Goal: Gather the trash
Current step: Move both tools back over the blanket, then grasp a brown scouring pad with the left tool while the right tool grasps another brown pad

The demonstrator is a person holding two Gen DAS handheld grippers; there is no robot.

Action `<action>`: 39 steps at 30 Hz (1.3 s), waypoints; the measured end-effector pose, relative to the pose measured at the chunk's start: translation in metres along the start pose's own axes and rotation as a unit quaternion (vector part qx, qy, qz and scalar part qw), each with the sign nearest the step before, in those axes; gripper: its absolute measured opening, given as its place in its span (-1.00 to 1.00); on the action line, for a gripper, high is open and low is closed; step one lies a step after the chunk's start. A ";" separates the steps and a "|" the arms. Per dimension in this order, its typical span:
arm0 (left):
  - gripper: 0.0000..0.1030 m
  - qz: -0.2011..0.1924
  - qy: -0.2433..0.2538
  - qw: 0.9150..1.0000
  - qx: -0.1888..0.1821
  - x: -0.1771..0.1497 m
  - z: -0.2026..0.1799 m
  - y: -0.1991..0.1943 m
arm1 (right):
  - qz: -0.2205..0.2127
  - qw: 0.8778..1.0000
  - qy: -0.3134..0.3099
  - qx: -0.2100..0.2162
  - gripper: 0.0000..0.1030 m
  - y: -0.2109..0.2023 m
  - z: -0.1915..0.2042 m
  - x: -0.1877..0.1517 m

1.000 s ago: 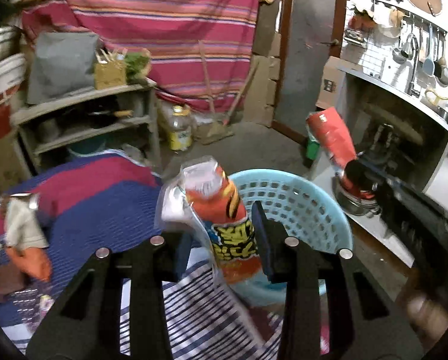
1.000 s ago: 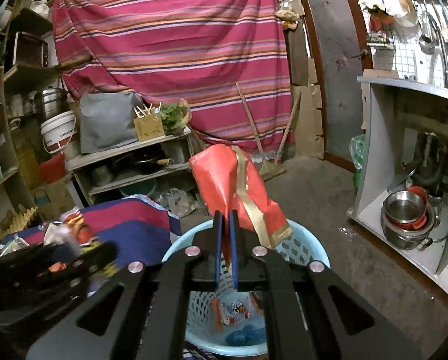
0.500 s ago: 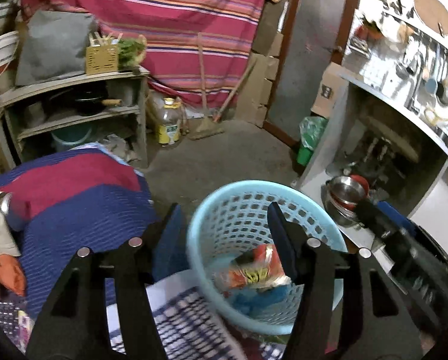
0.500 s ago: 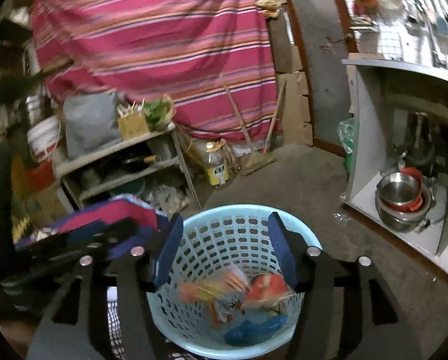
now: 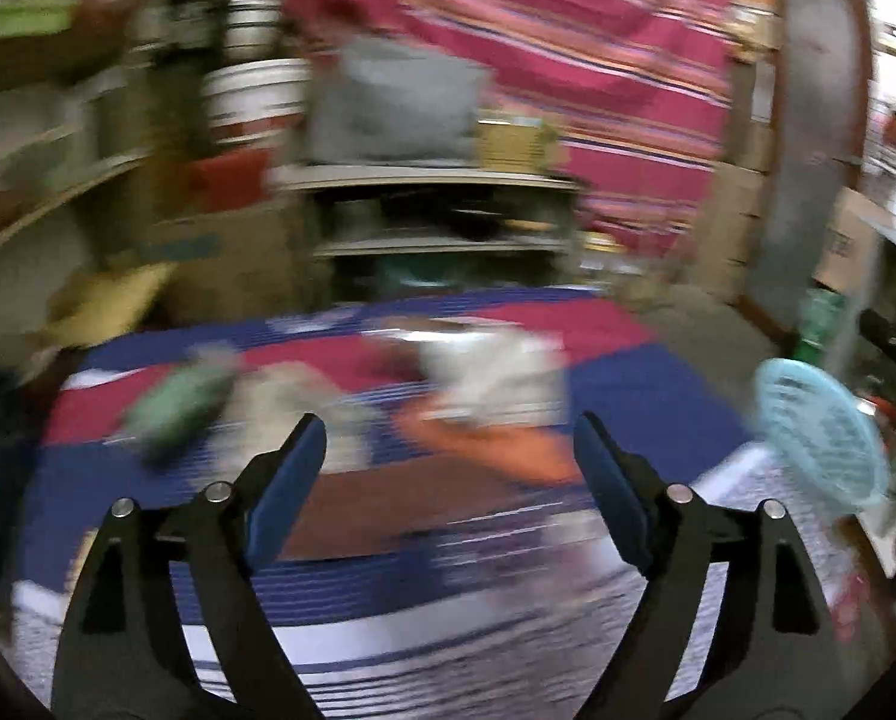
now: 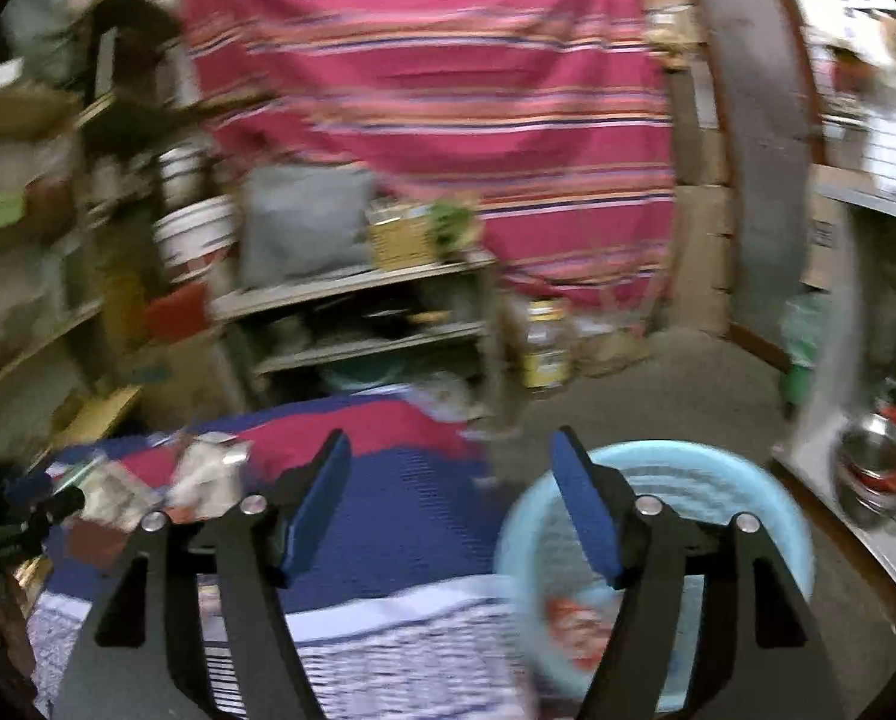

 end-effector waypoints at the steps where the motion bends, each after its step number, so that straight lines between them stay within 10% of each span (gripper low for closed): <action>1: 0.65 0.003 -0.004 1.000 0.017 -0.003 0.021 -0.002 | 0.006 1.000 -0.001 0.012 0.33 0.006 0.018 -0.004; 9: 0.68 0.053 -0.127 0.990 0.019 -0.050 0.120 0.016 | 0.119 0.984 -0.025 0.130 0.33 0.056 0.167 -0.091; 19: 0.67 0.096 -0.131 0.986 -0.038 -0.075 0.076 0.056 | 0.133 0.986 -0.049 0.088 0.38 0.066 0.165 -0.106; 23: -0.54 0.103 -0.119 0.986 -0.062 -0.077 0.061 0.062 | 0.142 0.985 -0.048 0.090 0.38 0.068 0.164 -0.110; 39: -0.62 0.052 -0.117 0.991 -0.037 -0.044 0.112 0.010 | 0.187 0.967 -0.118 0.124 0.54 0.074 0.233 -0.166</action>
Point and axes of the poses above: each gripper's, at about its wrist camera, not at the fingertips, and y roughly the way its jaws point, z to its left, x to its top, the point moved 10 cm from there along y, roughly the way its jaws point, and after that the axes turned 11 degrees about -z, right-handed, at the moved point
